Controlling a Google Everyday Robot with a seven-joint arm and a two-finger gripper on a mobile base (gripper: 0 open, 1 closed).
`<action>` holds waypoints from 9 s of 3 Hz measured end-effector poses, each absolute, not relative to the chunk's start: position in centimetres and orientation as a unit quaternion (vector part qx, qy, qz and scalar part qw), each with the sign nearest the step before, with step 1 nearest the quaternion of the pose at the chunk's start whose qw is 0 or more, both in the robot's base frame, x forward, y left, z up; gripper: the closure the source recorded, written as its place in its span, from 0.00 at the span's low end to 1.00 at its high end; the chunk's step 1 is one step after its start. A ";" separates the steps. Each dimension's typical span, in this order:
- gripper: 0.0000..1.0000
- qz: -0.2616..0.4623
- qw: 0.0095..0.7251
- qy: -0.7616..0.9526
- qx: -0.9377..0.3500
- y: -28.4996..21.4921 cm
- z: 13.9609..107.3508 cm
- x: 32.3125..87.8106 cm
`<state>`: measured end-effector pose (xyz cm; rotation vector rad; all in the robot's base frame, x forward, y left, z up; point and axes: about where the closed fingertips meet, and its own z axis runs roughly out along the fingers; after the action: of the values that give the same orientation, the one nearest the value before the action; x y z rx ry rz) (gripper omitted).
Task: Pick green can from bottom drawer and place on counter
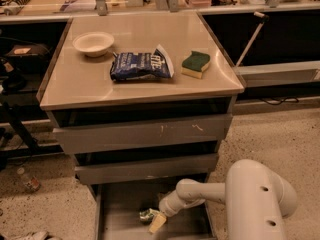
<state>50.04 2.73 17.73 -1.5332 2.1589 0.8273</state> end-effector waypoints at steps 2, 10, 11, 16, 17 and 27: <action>0.00 0.308 0.176 0.749 -0.559 4.6 14.6 50.3; 1.00 0.360 0.197 0.761 -0.503 2.9 18.7 50.5; 1.00 0.364 0.190 0.777 -0.477 1.4 23.5 50.3; 1.00 0.319 0.152 0.824 -0.442 -0.4 39.4 47.4; 1.00 0.299 0.141 0.836 -0.437 0.3 44.0 46.7; 1.00 0.208 0.264 0.768 -0.545 9.1 79.3 49.2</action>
Offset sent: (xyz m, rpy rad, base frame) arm 0.0037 0.0296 -0.0497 0.0290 0.0215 0.0793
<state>49.15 9.13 79.32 -1.4727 2.0761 0.5631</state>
